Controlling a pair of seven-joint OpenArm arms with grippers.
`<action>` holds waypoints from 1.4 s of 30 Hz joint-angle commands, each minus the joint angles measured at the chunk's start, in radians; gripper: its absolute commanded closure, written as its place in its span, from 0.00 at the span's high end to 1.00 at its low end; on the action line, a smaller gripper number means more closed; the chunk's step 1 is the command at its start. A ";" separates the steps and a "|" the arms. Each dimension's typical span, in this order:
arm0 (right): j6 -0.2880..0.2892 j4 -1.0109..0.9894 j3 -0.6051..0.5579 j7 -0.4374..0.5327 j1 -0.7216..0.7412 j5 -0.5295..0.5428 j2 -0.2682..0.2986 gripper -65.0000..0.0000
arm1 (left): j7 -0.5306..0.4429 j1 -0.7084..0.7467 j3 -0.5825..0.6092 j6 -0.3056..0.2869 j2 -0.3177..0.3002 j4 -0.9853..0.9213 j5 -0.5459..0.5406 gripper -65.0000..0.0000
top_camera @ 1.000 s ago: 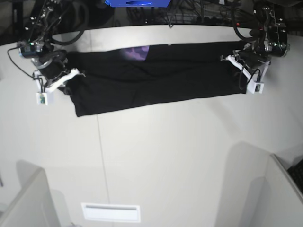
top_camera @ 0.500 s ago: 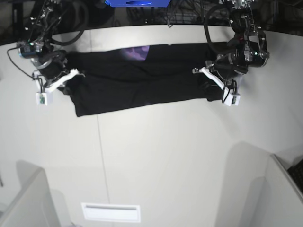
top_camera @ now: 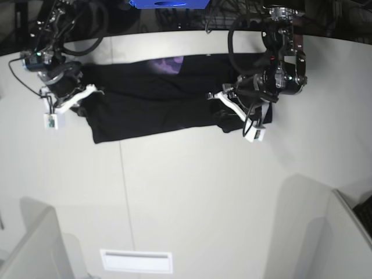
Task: Fold the T-shirt properly
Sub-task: 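Fold the strip end with the left gripper toward the right gripper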
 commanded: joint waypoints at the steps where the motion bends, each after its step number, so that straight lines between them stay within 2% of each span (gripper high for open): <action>1: 0.005 0.017 0.005 0.021 0.004 0.012 0.008 0.00 | -0.010 -0.014 0.006 -0.009 0.007 0.002 -0.016 0.00; 42: 0.004 0.015 0.005 0.021 0.018 0.012 0.008 0.00 | -0.008 -0.022 0.075 -0.007 0.017 -0.026 -0.018 0.00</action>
